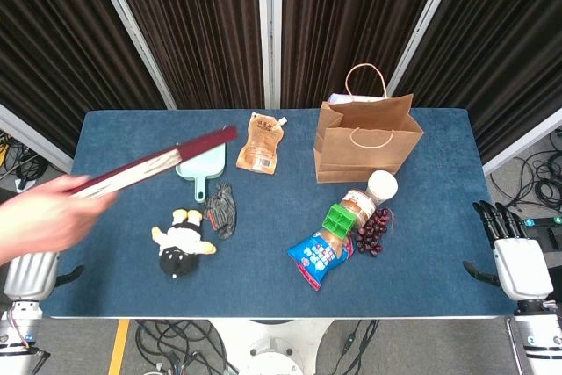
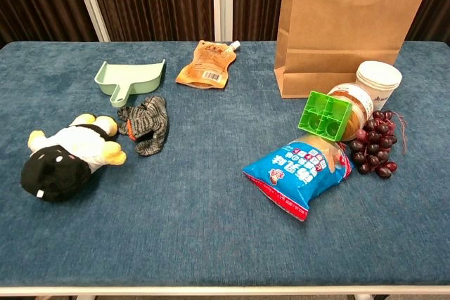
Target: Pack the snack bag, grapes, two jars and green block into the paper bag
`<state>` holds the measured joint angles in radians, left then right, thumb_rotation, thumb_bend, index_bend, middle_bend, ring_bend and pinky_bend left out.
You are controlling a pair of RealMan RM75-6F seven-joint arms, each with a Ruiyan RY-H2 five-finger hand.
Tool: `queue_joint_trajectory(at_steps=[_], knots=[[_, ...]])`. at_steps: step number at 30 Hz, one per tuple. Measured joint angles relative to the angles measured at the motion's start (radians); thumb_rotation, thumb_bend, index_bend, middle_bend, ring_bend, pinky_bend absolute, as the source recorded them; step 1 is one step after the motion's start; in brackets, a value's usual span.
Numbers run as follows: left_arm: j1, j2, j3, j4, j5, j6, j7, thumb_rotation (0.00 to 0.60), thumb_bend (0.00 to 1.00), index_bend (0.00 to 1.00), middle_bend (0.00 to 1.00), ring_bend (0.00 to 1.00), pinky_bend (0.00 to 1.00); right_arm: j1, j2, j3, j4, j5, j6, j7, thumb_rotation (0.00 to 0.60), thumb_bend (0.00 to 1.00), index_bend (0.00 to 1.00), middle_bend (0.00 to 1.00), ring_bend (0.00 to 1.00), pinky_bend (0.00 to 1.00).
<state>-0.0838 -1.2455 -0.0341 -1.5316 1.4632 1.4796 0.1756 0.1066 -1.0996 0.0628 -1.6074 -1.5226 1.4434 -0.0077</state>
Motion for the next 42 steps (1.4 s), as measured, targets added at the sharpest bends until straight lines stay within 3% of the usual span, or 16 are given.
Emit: queue_joint_trajectory(at_steps=[11,17,26,33,42], knots=[[0.009,0.004,0.004,-0.009,0.004,0.011,0.000,0.600,0.03,0.20,0.24,0.18,0.18,0.004,0.007,-0.011,0.003,-0.031,0.005,0.002,0.600,0.05,0.00,0.07,0.00,0.12],[0.011,0.009,0.003,-0.018,0.009,0.019,0.001,0.600,0.03,0.20,0.24,0.18,0.18,0.056,0.024,-0.022,-0.012,-0.124,-0.032,-0.046,0.600,0.05,0.00,0.08,0.00,0.12],[0.021,0.016,0.002,-0.025,0.005,0.029,0.000,0.600,0.03,0.20,0.24,0.18,0.18,0.243,0.019,-0.040,-0.064,-0.257,-0.287,-0.181,0.600,0.06,0.00,0.08,0.00,0.12],[0.024,0.020,-0.001,-0.022,-0.008,0.025,-0.011,0.600,0.03,0.20,0.24,0.18,0.18,0.398,-0.102,-0.040,-0.045,-0.286,-0.497,-0.318,0.600,0.06,0.00,0.08,0.00,0.12],[0.022,0.016,-0.004,-0.006,-0.020,0.008,-0.034,0.600,0.03,0.20,0.24,0.18,0.18,0.491,-0.229,-0.039,0.042,-0.262,-0.617,-0.419,0.600,0.09,0.00,0.09,0.00,0.12]])
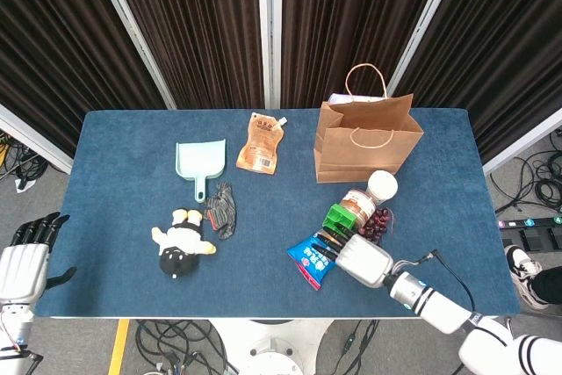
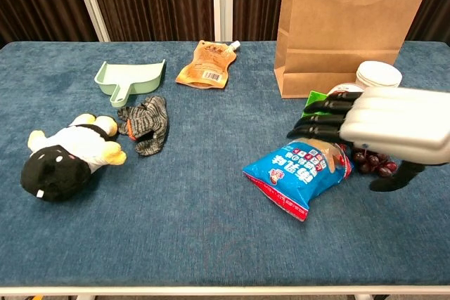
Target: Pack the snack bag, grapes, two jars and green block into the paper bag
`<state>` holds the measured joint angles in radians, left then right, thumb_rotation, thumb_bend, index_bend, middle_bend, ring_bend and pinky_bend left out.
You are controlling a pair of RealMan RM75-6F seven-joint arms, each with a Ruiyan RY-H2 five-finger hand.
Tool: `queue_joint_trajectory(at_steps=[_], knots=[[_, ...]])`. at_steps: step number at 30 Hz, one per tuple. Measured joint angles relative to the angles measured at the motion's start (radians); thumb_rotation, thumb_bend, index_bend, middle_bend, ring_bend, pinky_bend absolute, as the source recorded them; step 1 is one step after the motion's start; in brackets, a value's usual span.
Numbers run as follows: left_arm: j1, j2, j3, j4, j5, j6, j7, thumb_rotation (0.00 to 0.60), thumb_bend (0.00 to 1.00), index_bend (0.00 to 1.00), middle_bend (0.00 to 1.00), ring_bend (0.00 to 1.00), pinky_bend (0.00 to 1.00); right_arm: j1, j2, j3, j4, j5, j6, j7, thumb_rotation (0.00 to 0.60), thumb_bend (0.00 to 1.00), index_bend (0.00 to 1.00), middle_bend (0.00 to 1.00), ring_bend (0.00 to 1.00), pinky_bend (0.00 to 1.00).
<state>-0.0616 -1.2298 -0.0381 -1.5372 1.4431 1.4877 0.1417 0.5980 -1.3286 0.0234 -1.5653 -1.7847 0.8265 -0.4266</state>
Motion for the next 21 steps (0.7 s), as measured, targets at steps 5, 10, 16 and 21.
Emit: queue_joint_trajectory(at_steps=[5,10,16,21], knots=[[0.001,-0.003,0.000,0.012,-0.005,-0.007,-0.017,0.600,0.03,0.20,0.24,0.18,0.18,0.031,-0.063,0.005,0.047,0.024,-0.031,-0.017,0.600,0.12,0.00,0.10,0.00,0.12],[0.005,-0.007,0.001,0.026,-0.008,-0.007,-0.037,0.600,0.03,0.20,0.24,0.18,0.18,0.061,-0.125,-0.003,0.105,0.047,-0.067,-0.033,0.600,0.15,0.01,0.13,0.01,0.13],[0.010,-0.011,0.005,0.042,-0.008,-0.007,-0.061,0.600,0.03,0.20,0.24,0.18,0.18,0.069,-0.191,-0.014,0.175,0.049,-0.034,-0.037,0.600,0.34,0.39,0.41,0.29,0.43],[0.012,-0.013,0.004,0.052,-0.005,-0.005,-0.072,0.600,0.03,0.20,0.24,0.18,0.18,0.073,-0.215,-0.030,0.211,0.007,0.063,0.041,0.600,0.38,0.53,0.51,0.39,0.55]])
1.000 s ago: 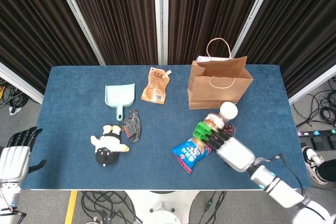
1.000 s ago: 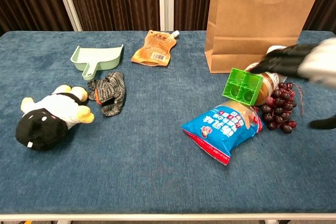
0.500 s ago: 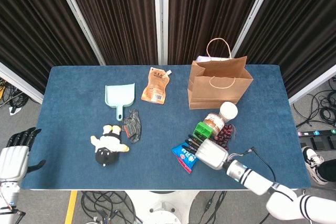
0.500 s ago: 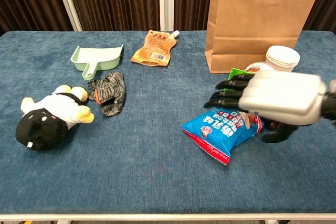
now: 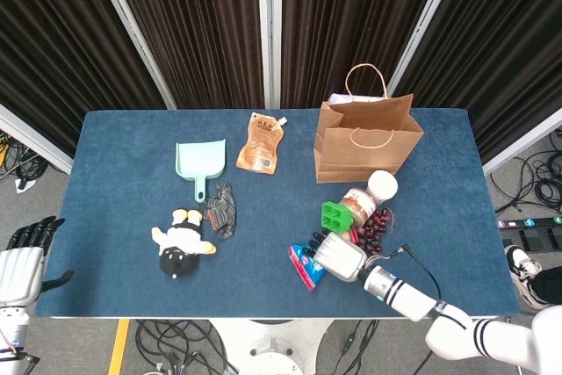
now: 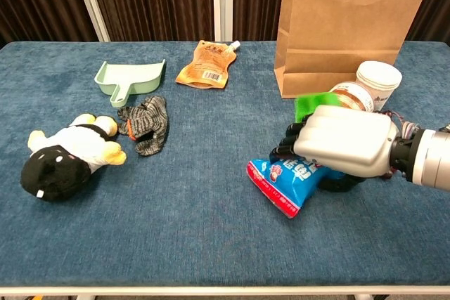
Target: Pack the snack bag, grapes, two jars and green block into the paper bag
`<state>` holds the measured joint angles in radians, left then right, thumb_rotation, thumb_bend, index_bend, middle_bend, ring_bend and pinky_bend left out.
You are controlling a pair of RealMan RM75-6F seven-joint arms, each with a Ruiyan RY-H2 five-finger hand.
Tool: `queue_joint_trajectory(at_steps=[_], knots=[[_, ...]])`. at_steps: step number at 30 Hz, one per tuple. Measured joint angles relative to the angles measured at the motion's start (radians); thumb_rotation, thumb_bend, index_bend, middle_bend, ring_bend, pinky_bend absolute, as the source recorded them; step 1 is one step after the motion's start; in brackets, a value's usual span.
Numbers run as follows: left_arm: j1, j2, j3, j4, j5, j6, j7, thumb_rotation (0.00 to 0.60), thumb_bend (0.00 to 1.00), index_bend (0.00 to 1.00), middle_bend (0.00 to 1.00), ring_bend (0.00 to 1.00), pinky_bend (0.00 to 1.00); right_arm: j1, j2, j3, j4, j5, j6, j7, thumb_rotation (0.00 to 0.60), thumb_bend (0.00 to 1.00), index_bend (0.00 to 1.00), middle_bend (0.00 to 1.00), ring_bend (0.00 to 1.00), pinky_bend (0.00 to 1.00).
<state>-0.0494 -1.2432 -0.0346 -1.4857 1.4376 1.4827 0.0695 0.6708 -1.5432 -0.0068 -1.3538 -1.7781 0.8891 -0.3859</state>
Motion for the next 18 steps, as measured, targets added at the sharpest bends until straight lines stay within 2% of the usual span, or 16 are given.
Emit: queue_joint_trajectory(at_steps=[4,11,14,18], knots=[[-0.001,0.000,-0.001,0.001,0.002,-0.002,0.000,0.600,0.03,0.20,0.24,0.18,0.18,0.006,0.005,-0.004,0.005,-0.042,0.102,0.093,0.600,0.39,0.58,0.54,0.43,0.60],[0.002,0.003,-0.002,-0.003,0.005,0.007,0.007,0.600,0.03,0.20,0.24,0.18,0.18,0.003,0.072,0.016,-0.069,-0.084,0.299,0.254,0.600,0.38,0.58,0.54,0.43,0.60],[-0.001,0.007,-0.005,-0.008,0.008,0.008,0.010,0.600,0.03,0.20,0.24,0.18,0.18,-0.003,0.131,0.044,-0.133,-0.094,0.394,0.314,0.600,0.38,0.58,0.54,0.42,0.59],[-0.005,0.012,-0.006,-0.016,0.015,0.008,0.017,0.600,0.03,0.20,0.24,0.18,0.18,-0.006,0.240,0.119,-0.230,-0.076,0.485,0.405,0.600,0.37,0.58,0.54,0.42,0.58]])
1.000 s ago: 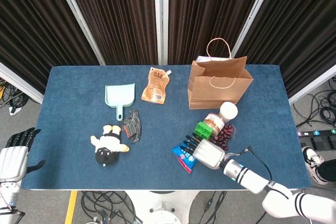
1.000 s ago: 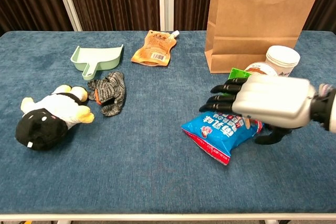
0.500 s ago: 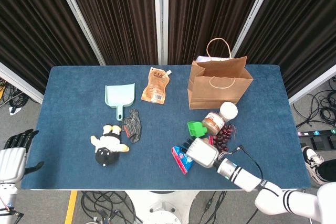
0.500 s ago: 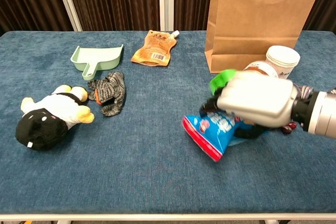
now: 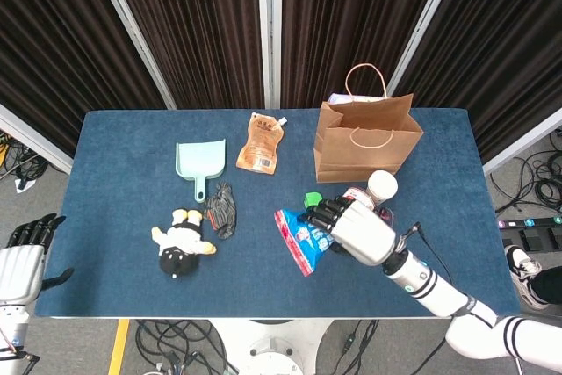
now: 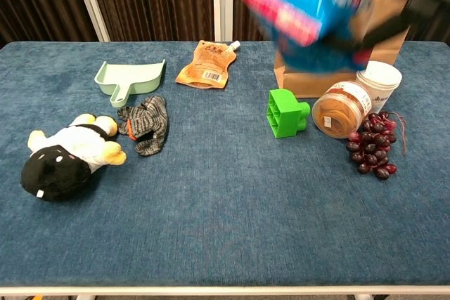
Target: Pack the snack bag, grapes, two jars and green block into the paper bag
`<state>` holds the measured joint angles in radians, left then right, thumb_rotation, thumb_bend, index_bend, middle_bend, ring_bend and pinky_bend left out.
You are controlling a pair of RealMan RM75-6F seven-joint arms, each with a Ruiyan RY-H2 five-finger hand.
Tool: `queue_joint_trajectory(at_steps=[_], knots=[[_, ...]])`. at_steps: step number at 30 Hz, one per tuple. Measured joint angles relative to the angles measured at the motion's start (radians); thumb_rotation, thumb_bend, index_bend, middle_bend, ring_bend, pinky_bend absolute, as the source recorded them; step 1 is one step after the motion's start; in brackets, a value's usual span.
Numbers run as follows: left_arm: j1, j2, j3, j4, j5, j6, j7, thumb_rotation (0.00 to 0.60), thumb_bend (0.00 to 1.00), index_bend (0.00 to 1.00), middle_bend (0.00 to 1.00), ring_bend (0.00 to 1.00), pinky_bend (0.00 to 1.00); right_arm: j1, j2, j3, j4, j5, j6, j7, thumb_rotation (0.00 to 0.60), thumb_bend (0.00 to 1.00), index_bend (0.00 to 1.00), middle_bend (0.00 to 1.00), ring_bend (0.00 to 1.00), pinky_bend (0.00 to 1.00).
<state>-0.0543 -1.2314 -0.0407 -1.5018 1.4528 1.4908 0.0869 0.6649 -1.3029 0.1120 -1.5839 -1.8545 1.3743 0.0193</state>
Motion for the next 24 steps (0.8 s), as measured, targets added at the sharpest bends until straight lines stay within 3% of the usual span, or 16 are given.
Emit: queue_joint_trajectory(at_steps=[7,13,18,24], knots=[[0.005,0.002,0.001,-0.008,-0.003,0.005,0.003,0.600,0.03,0.20,0.24,0.18,0.18,0.017,0.157,0.152,-0.091,0.123,0.039,0.188,0.600,0.37,0.58,0.54,0.41,0.57],[0.005,0.004,0.003,-0.009,-0.003,0.001,0.002,0.600,0.03,0.20,0.24,0.18,0.18,0.045,0.244,0.268,-0.108,0.268,0.012,0.225,0.600,0.37,0.58,0.54,0.41,0.57],[0.000,0.006,0.001,-0.011,-0.007,-0.011,0.000,0.600,0.03,0.20,0.24,0.18,0.18,0.082,0.276,0.304,-0.076,0.383,-0.090,0.231,0.600,0.37,0.58,0.54,0.41,0.56],[-0.001,0.002,0.004,-0.010,-0.010,-0.020,-0.001,0.600,0.03,0.20,0.24,0.18,0.18,0.152,0.269,0.307,0.025,0.471,-0.268,0.210,0.600,0.37,0.58,0.54,0.41,0.56]])
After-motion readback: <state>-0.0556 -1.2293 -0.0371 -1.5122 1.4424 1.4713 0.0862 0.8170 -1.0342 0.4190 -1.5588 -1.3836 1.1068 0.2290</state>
